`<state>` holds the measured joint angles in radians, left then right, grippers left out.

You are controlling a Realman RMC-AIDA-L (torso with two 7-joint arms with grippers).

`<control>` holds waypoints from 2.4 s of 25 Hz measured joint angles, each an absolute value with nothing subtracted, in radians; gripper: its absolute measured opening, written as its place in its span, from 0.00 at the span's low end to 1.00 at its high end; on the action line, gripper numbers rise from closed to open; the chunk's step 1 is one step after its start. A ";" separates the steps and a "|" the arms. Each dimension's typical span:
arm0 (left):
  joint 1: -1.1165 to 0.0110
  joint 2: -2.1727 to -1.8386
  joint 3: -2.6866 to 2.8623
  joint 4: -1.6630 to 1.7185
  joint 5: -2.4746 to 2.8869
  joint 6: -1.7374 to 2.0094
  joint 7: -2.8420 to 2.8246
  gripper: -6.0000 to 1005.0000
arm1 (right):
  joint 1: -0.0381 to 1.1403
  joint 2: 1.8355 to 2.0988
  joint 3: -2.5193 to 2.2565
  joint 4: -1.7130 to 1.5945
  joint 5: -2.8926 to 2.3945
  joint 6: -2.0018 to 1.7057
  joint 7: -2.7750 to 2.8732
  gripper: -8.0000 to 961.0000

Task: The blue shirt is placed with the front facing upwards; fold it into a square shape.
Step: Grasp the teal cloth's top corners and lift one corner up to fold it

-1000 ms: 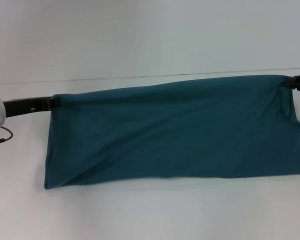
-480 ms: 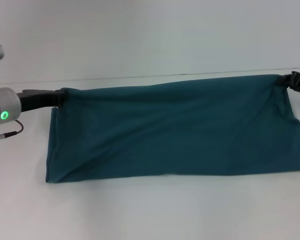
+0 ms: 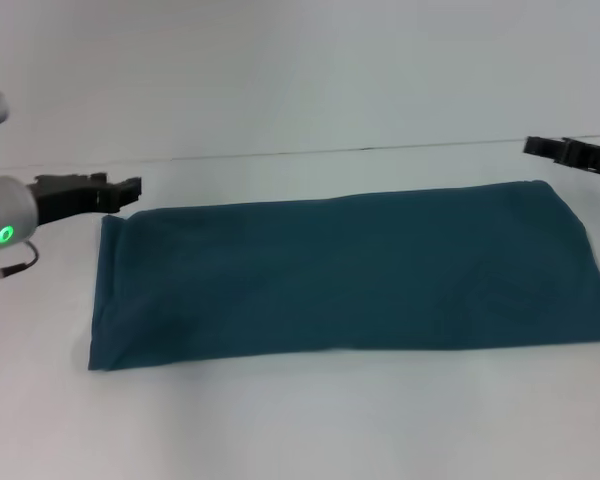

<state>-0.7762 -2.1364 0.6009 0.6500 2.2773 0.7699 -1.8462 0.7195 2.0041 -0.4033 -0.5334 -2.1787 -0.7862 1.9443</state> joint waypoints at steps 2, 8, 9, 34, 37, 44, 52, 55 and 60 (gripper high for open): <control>-0.734 -2.138 0.639 0.708 2.283 0.830 -1.925 0.30 | 0.696 2.029 -0.403 -0.580 -2.161 -0.844 1.876 0.45; -0.586 -2.129 0.842 0.928 2.393 0.986 -2.310 0.55 | 0.597 2.086 -0.405 -0.658 -2.013 -0.965 1.746 0.61; -0.581 -2.127 0.851 0.949 2.421 1.017 -2.351 0.58 | 0.586 2.086 -0.405 -0.653 -1.993 -0.978 1.737 0.65; -0.727 -2.107 0.880 0.775 2.686 0.988 -2.596 0.80 | 0.549 2.086 -0.414 -0.632 -1.947 -1.052 1.711 0.79; -0.734 -2.109 0.879 0.761 2.670 0.982 -2.584 0.79 | 0.554 2.086 -0.414 -0.628 -1.950 -1.049 1.711 0.79; -0.782 -2.089 0.817 0.654 2.638 0.961 -2.504 0.67 | 0.566 2.083 -0.421 -0.613 -1.955 -1.042 1.712 0.79; -0.771 -2.092 0.800 0.670 2.560 0.976 -2.449 0.33 | 0.567 2.081 -0.425 -0.612 -1.951 -1.041 1.717 0.79; -0.768 -2.092 0.800 0.670 2.556 0.977 -2.440 0.26 | 0.568 2.081 -0.425 -0.612 -1.950 -1.041 1.717 0.79; -0.737 -2.102 0.800 0.748 2.556 1.019 -2.443 0.15 | 0.574 2.081 -0.425 -0.612 -1.950 -1.042 1.717 0.79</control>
<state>-0.7368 -2.1022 0.7998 0.7481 2.5555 1.0191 -2.4434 0.5745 2.0814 -0.4250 -0.6120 -1.9497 -1.0419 1.7166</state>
